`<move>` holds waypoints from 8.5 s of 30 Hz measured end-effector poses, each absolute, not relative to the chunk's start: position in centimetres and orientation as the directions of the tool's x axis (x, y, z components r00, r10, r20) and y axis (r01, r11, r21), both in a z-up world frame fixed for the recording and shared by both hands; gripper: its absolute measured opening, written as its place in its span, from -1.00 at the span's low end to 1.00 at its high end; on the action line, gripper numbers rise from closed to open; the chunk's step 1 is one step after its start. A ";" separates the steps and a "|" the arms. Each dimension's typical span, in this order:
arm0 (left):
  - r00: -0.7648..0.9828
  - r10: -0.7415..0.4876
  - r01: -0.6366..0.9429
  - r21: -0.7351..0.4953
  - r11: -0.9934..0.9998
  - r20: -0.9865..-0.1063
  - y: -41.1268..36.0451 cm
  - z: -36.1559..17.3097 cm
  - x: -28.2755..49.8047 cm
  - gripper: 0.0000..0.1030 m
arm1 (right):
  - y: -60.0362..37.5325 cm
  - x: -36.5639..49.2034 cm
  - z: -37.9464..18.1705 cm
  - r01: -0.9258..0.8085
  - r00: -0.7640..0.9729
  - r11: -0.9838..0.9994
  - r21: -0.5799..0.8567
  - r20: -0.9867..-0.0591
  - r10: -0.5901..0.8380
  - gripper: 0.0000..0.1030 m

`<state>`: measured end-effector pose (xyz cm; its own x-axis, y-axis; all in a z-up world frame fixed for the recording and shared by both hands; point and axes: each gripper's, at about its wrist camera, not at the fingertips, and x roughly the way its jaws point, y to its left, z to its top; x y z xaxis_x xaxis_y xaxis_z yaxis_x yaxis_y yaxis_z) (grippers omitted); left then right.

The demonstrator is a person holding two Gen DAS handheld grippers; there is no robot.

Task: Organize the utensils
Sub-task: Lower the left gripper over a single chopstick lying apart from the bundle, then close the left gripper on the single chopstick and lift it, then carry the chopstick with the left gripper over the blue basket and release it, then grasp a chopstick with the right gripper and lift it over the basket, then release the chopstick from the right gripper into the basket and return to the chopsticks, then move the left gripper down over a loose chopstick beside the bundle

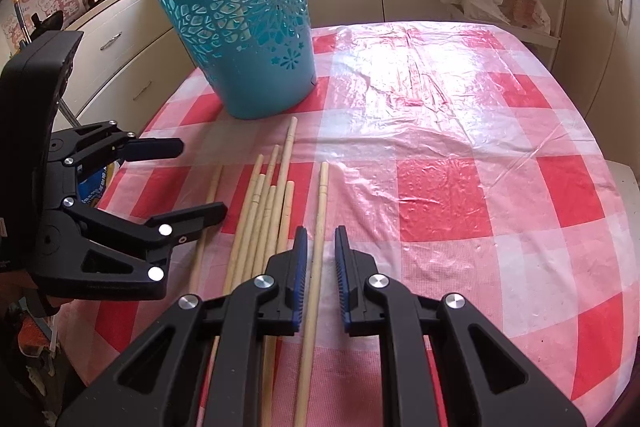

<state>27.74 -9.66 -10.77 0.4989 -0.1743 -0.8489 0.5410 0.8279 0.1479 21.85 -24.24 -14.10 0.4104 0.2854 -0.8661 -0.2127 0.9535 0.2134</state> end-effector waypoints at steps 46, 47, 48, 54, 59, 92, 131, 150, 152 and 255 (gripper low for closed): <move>0.370 -0.227 0.828 0.209 0.520 -0.901 -9.4 -10.1 26.3 -0.36 | -25.4 22.0 -14.2 -0.184 0.393 0.937 0.297 -0.851 0.348 -0.71; 0.378 -0.217 0.812 0.210 0.544 -0.900 -9.1 -10.0 26.5 -0.35 | -25.4 22.0 -14.2 -0.185 0.393 0.936 0.299 -0.851 0.349 -0.70; 0.384 -0.214 0.789 0.198 0.582 -0.898 -8.7 -9.7 26.8 -0.25 | -25.4 22.0 -14.2 -0.186 0.392 0.936 0.300 -0.850 0.350 -0.70; 0.363 -0.217 0.628 0.066 0.776 -0.906 -6.3 -9.5 27.9 0.08 | -25.2 21.8 -14.1 -0.193 0.392 0.934 0.300 -0.849 0.354 -0.62; 0.383 -0.215 0.509 0.011 0.861 -0.898 -6.4 -10.1 27.3 0.07 | -25.2 21.8 -14.1 -0.192 0.392 0.934 0.302 -0.849 0.355 -0.62; 0.442 -0.146 0.547 0.137 0.826 -0.885 -8.6 -10.4 27.1 -0.45 | -21.8 21.8 -14.0 -0.299 0.429 0.953 0.050 -0.885 0.181 -0.61; 0.963 -0.232 0.194 -0.245 0.950 -0.137 -2.6 12.8 36.5 -0.91 | -28.4 21.6 -11.7 -0.146 0.506 0.801 0.580 -0.652 0.565 -0.88; 0.938 -0.143 0.103 -0.142 0.985 -0.316 -3.8 5.5 37.5 -0.65 | -29.2 21.5 -10.8 -0.136 0.556 0.801 0.583 -0.625 0.549 -0.88; 0.944 -0.123 0.079 -0.150 0.986 -0.306 -2.6 5.1 35.0 -0.17 | -29.6 21.4 -10.4 -0.138 0.571 0.794 0.592 -0.608 0.552 -0.88; 0.568 0.022 0.099 0.095 0.991 -0.823 -10.2 -11.4 25.4 0.79 | -25.3 21.4 -14.0 -0.213 0.389 0.939 0.271 -0.858 0.336 -0.88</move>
<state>25.40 -10.20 -11.39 0.5676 0.0216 -0.8230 0.0994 0.9905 0.0945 21.42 -25.30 -14.04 0.3891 0.3358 -0.8578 -0.2128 0.9388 0.2709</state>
